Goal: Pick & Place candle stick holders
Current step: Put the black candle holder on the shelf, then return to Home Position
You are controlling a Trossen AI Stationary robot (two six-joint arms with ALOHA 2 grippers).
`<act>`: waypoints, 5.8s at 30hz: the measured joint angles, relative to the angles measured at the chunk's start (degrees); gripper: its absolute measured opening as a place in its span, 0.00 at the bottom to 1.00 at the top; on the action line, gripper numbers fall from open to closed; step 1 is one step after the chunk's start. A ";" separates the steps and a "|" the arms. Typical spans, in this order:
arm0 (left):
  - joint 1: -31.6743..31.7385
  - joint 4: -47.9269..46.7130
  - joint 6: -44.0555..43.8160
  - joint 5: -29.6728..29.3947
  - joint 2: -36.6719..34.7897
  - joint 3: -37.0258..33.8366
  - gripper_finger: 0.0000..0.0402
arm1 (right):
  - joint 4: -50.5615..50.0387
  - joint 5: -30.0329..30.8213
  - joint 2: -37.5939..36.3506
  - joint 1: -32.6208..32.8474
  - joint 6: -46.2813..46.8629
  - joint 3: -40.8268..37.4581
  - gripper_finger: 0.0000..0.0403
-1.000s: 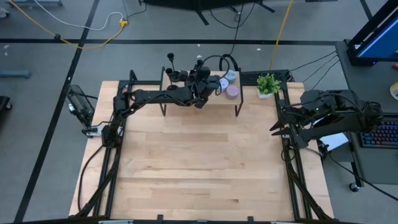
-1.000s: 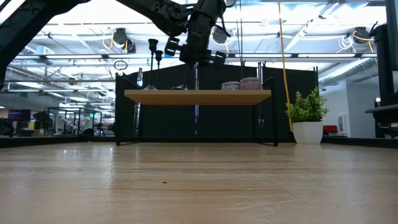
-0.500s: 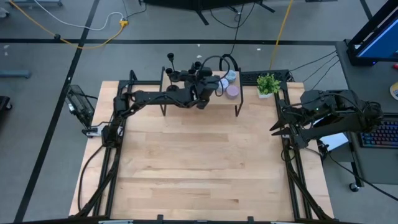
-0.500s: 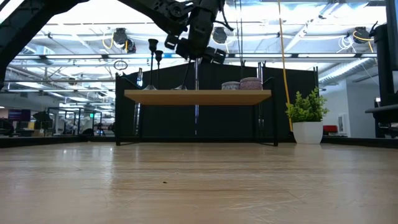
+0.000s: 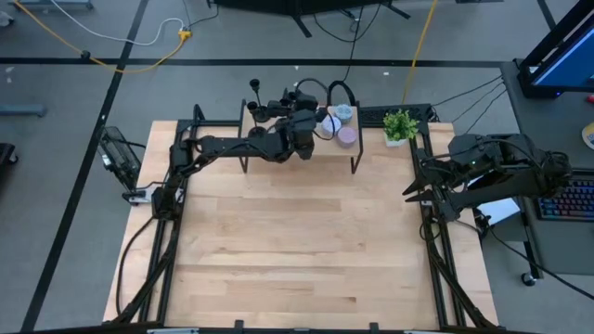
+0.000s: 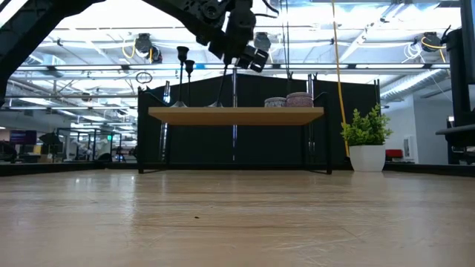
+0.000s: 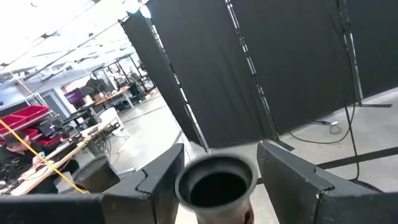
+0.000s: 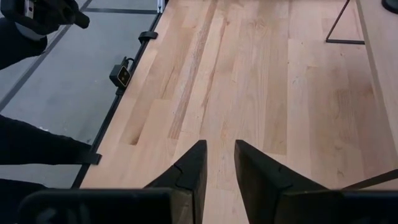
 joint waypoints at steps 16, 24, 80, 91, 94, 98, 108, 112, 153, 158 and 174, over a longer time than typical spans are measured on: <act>-1.02 31.78 29.06 4.55 -0.63 0.04 0.52 | 0.02 -0.02 0.00 0.00 -0.04 0.00 0.18; -6.32 31.15 31.82 2.17 -9.45 0.07 0.52 | 0.03 0.00 0.00 0.02 -0.65 0.00 0.18; -17.00 -44.17 -50.22 71.37 -44.22 -37.18 0.48 | 6.86 -0.02 0.48 0.02 3.75 -0.02 0.18; -19.07 -43.88 -51.21 71.69 -76.34 -59.29 0.30 | 6.88 -0.13 -0.16 0.02 4.73 -0.02 0.18; -19.50 -45.84 -51.48 71.76 -85.68 -63.74 0.25 | 6.95 -0.06 -0.67 0.02 5.89 -0.02 0.18; -19.78 -52.62 -53.98 71.69 -96.81 -67.39 0.23 | 8.25 -0.06 -0.99 0.02 6.23 -0.02 0.18; -19.82 -66.16 -59.12 71.54 -112.13 -70.76 0.27 | 23.80 -2.97 -4.58 0.02 6.17 -13.31 0.18; -19.82 -70.17 -60.58 71.06 -113.37 -71.08 0.29 | 32.63 -6.36 -7.89 0.04 7.87 -22.97 0.18; -19.85 -27.42 -49.57 76.62 -113.55 -95.35 0.30 | 53.78 7.58 -44.71 0.00 13.93 -63.43 0.18; -19.82 -27.58 -49.59 75.11 -113.50 -96.32 0.30 | 61.07 7.58 -44.70 0.00 13.39 -69.92 0.18; -19.82 -30.22 -47.63 72.51 -113.51 -96.37 0.30 | 70.51 7.61 -44.33 0.00 11.50 -76.65 0.18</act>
